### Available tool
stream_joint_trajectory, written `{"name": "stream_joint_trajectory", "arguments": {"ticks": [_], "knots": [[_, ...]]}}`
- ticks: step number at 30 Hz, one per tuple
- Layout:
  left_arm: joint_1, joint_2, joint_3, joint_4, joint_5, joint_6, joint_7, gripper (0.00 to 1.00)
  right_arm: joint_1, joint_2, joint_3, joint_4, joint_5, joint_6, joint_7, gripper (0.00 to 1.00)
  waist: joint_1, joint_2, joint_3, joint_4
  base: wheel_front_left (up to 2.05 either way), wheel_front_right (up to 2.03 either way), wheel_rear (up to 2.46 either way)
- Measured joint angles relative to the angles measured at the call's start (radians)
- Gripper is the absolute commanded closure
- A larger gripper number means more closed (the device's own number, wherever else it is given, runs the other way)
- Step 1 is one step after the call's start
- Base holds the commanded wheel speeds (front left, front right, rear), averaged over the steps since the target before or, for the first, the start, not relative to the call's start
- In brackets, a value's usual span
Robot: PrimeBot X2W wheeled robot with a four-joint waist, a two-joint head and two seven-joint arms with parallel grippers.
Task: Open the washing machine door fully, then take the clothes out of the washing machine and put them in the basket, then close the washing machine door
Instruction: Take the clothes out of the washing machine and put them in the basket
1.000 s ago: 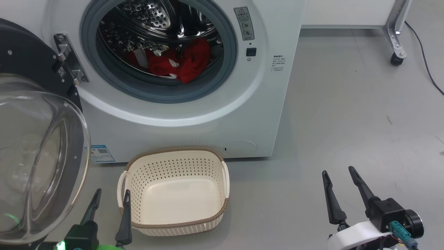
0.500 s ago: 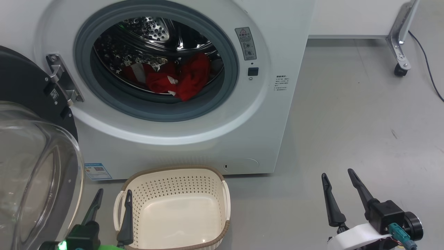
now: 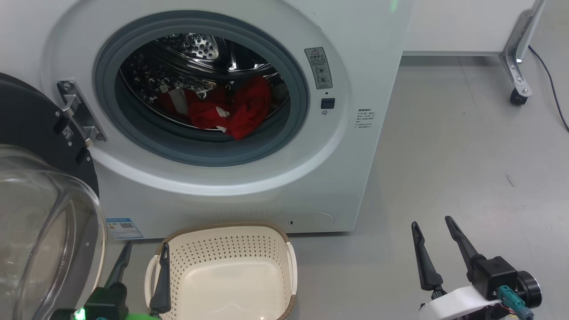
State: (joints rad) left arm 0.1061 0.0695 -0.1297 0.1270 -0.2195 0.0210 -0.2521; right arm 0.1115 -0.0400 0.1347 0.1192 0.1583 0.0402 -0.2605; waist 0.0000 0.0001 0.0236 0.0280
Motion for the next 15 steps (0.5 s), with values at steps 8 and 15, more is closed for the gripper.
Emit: {"name": "stream_joint_trajectory", "arguments": {"ticks": [8, 15], "knots": [[0.000, -0.001, 0.000, 0.000, 0.000, 0.000, 0.000, 0.00, 0.000, 0.000, 0.000, 0.000, 0.000, 0.000, 0.000, 0.00, 0.0000, 0.0000, -0.002, 0.003, 0.03, -0.03, 0.00], [0.000, -0.002, -0.001, 0.005, 0.000, 0.000, 0.000, 0.00, 0.000, 0.000, 0.000, 0.001, 0.000, 0.000, 0.000, 0.00, 0.0000, 0.0000, -0.003, 0.007, 0.00, 0.00, 0.00]]}}
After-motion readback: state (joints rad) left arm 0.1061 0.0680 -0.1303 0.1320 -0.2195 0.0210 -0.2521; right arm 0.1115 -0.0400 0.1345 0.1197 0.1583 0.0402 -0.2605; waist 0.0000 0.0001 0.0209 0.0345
